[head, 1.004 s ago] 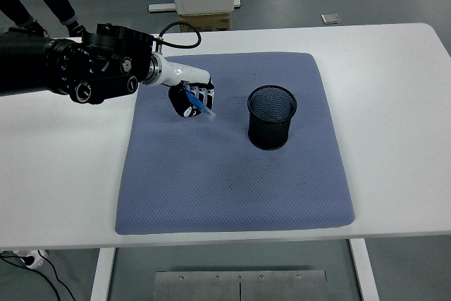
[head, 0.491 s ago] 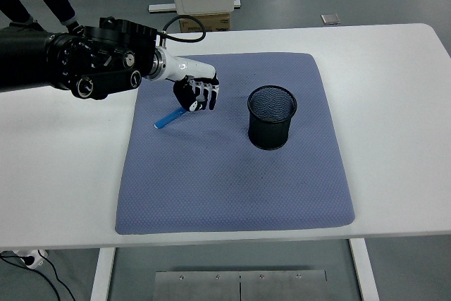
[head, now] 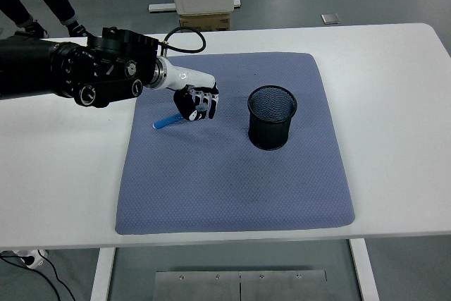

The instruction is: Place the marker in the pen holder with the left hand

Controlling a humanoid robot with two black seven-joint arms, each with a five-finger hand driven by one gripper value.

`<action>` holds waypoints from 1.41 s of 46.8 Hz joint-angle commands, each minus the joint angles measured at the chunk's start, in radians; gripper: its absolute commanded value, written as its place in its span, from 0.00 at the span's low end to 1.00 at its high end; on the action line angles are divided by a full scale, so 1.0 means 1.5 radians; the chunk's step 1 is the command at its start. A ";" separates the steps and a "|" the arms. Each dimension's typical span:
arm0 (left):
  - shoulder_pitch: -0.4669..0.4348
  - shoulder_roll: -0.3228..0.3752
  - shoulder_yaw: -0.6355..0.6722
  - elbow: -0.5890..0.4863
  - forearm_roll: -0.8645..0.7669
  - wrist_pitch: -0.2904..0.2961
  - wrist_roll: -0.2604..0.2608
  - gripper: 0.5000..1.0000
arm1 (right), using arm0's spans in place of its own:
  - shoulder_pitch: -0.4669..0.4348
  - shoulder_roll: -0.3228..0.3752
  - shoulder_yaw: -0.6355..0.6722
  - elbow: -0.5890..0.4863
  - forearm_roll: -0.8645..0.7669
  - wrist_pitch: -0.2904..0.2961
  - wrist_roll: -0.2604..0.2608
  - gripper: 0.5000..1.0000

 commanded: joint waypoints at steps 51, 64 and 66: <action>0.035 0.006 0.042 0.003 0.008 0.008 0.000 0.20 | 0.000 0.000 0.000 0.000 0.000 0.000 0.000 1.00; 0.031 0.006 0.059 0.003 0.009 0.017 -0.001 0.19 | 0.000 0.000 0.000 0.000 0.000 0.000 0.000 1.00; 0.031 0.005 0.059 0.003 0.011 0.021 -0.001 0.19 | 0.000 0.000 0.000 0.000 0.000 0.000 0.000 1.00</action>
